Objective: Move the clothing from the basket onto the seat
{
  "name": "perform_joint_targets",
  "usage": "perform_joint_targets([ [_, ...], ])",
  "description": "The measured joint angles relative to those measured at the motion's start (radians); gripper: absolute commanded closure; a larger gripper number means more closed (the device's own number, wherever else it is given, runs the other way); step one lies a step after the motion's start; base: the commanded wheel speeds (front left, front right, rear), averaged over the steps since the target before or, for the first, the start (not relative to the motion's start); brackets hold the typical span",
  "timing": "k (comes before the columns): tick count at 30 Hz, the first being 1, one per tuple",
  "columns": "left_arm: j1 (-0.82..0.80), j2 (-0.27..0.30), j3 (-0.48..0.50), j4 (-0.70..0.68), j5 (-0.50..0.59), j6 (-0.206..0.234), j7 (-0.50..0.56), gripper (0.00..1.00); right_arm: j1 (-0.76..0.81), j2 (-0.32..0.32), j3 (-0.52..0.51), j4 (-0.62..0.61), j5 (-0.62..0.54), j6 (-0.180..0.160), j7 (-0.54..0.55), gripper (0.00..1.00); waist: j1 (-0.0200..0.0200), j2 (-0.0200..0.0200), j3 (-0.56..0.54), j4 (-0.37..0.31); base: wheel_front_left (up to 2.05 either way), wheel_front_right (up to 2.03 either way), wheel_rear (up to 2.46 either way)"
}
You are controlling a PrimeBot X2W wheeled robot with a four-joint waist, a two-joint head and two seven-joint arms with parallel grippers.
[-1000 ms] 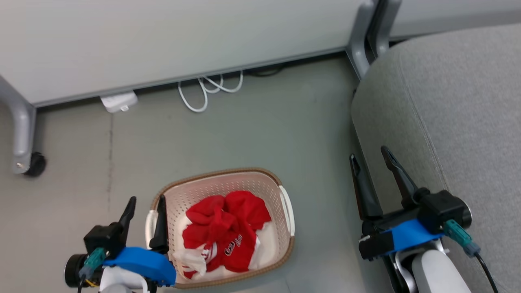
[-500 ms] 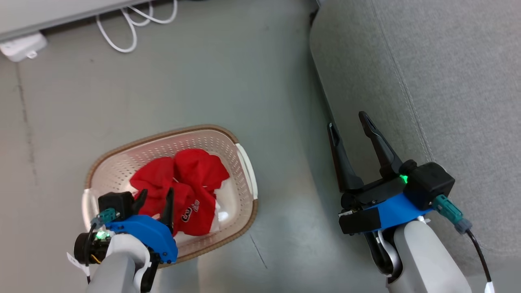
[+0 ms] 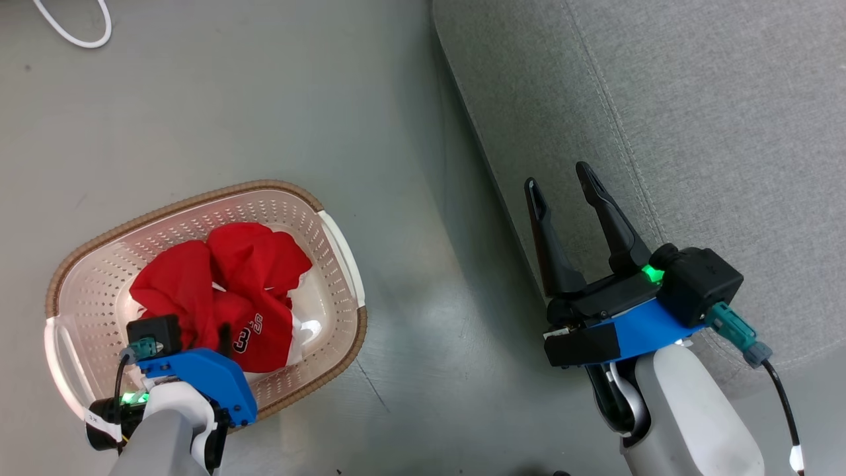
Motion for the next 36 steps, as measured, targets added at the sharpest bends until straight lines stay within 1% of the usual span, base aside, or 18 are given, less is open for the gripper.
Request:
perform_joint_targets([
  [6,-0.013,0.001,-0.005,0.059,0.000,0.004,-0.039,1.00,0.000,0.000,-0.002,0.000,0.005,0.000,0.000,0.00,-0.0001,0.0000,-0.005,-0.010,0.00,0.00,0.00],
  [13,-0.038,-0.010,-0.009,0.112,-0.014,0.002,-0.066,1.00,0.003,0.000,-0.015,0.004,-0.002,0.000,0.000,0.00,-0.0002,0.0000,-0.029,0.003,0.00,0.00,0.00],
  [19,-0.050,-0.020,-0.023,0.152,-0.021,-0.014,-0.098,1.00,0.010,0.000,-0.024,0.026,-0.016,0.000,0.000,0.00,-0.0002,0.0000,-0.073,0.021,0.00,0.00,0.00],
  [23,-0.049,-0.032,-0.044,0.179,-0.021,-0.031,-0.119,1.00,0.038,0.000,-0.043,0.055,-0.035,0.000,-0.001,0.00,-0.0002,0.0000,-0.134,0.037,0.00,0.00,0.00],
  [24,-0.048,-0.039,-0.066,0.187,-0.014,-0.042,-0.126,1.00,0.062,0.000,-0.057,0.068,-0.045,0.000,-0.001,0.00,-0.0002,0.0000,-0.173,0.048,0.00,0.00,0.00],
  [30,-0.049,-0.049,-0.137,0.191,-0.004,-0.074,-0.140,1.00,0.125,0.001,-0.084,0.104,-0.082,0.000,-0.001,0.00,-0.0004,0.0000,-0.303,0.099,0.00,0.00,0.00],
  [33,-0.049,-0.048,-0.192,0.160,-0.035,-0.093,-0.138,1.00,0.153,0.001,-0.087,0.111,-0.086,0.000,0.008,0.00,-0.0005,0.0000,-0.368,0.129,0.00,0.00,0.00],
  [36,-0.048,-0.049,-0.265,0.108,-0.080,-0.101,-0.129,1.00,0.179,0.001,-0.096,0.111,-0.092,0.000,0.019,0.00,-0.0006,0.0000,-0.428,0.162,0.00,0.00,0.00],
])
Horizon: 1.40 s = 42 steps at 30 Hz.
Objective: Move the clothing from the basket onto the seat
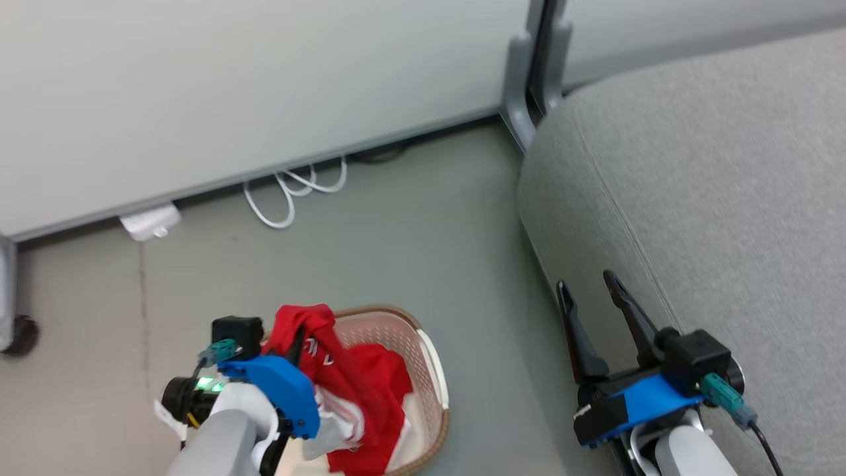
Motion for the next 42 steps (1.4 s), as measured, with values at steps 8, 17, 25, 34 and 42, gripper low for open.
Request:
perform_joint_targets([
  [8,-0.005,0.000,-0.174,-0.147,-0.113,-0.001,0.042,1.00,0.076,0.000,-0.014,-0.015,-0.003,0.000,0.034,0.00,0.0000,0.0000,-0.128,0.082,0.00,0.00,0.00],
  [17,-0.097,0.000,-0.317,-0.326,-0.262,0.046,0.112,1.00,0.096,0.000,-0.007,-0.050,-0.009,0.000,0.058,0.00,0.0003,0.0000,-0.185,0.145,0.00,0.00,0.00],
  [25,-0.185,-0.001,-0.404,-0.408,-0.354,0.098,0.144,1.00,0.096,0.000,0.017,-0.060,0.001,0.000,0.068,0.00,0.0004,0.0000,-0.183,0.150,0.00,0.00,0.00],
  [34,-0.216,-0.001,-0.459,-0.400,-0.409,0.128,0.133,1.00,0.096,0.000,0.034,-0.054,0.008,0.000,0.068,0.00,0.0004,0.0000,-0.188,0.135,0.00,0.00,0.00],
  [42,-0.229,-0.001,-0.506,-0.382,-0.446,0.136,0.115,1.00,0.046,0.000,0.172,-0.058,0.027,0.000,0.115,0.00,0.0004,0.0000,-0.189,0.124,0.00,0.00,0.00],
])
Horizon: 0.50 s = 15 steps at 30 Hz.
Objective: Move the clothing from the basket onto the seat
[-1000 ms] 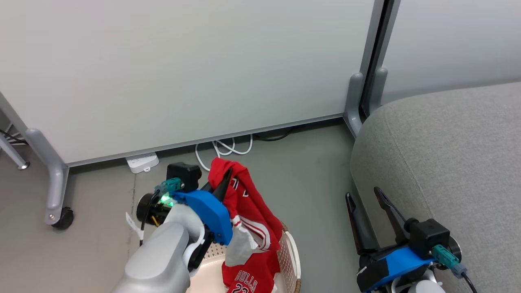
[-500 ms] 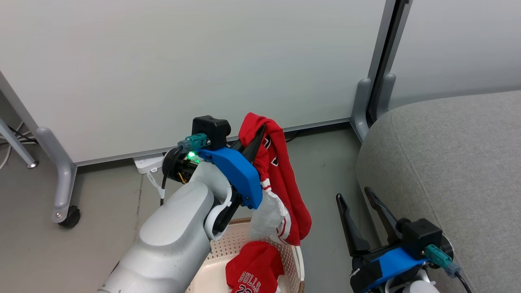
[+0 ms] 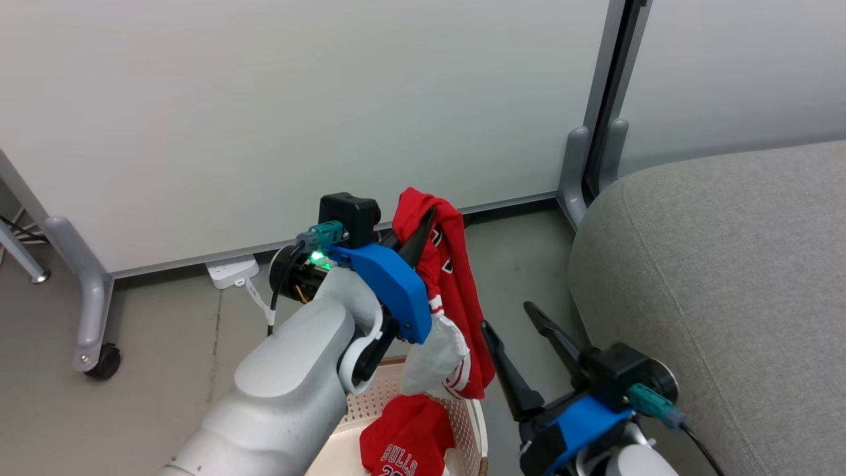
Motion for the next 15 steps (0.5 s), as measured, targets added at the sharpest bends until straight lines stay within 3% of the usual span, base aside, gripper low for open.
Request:
perform_joint_targets([
  [15,-0.019,0.000,-0.098,-0.003,-0.091,0.018,-0.025,1.00,-0.206,0.000,0.160,0.212,0.088,0.000,0.056,0.00,0.0000,0.0000,-0.012,0.011,0.00,0.00,0.00],
])
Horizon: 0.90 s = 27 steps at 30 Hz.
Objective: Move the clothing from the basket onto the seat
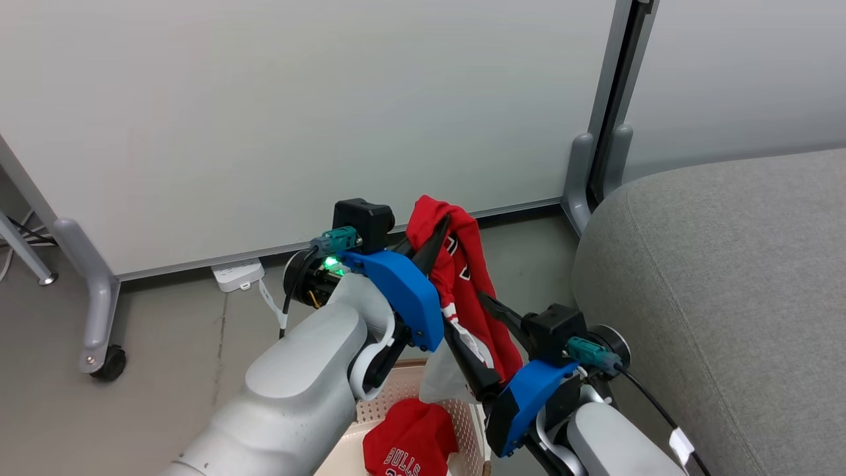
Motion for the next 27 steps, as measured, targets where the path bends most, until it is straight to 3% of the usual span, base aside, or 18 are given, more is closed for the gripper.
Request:
perform_joint_targets([
  [8,-0.006,0.000,-0.038,0.007,-0.036,0.005,-0.013,1.00,-0.117,0.000,0.104,0.178,0.076,0.000,0.029,0.02,0.0000,0.0000,-0.003,-0.006,0.00,0.00,0.00],
  [9,-0.006,0.000,-0.043,0.007,-0.042,0.005,-0.013,1.00,-0.127,0.000,0.111,0.197,0.085,0.000,0.024,0.51,0.0000,0.0000,-0.004,-0.005,0.00,0.00,0.00],
  [10,-0.006,0.000,-0.046,0.007,-0.048,0.005,-0.016,1.00,-0.136,0.000,0.119,0.213,0.091,0.000,0.017,0.86,0.0000,0.0000,-0.005,-0.004,0.00,0.00,0.00],
  [11,-0.007,0.000,-0.050,0.007,-0.051,0.006,-0.017,1.00,-0.145,-0.001,0.130,0.226,0.094,0.000,0.010,1.00,0.0000,0.0000,-0.005,-0.004,0.00,0.00,0.00],
  [27,-0.041,0.000,-0.097,0.037,-0.102,0.009,-0.044,1.00,-0.199,-0.001,0.172,0.306,0.149,0.000,-0.073,1.00,0.0000,0.0000,-0.009,-0.010,0.00,0.00,0.00],
])
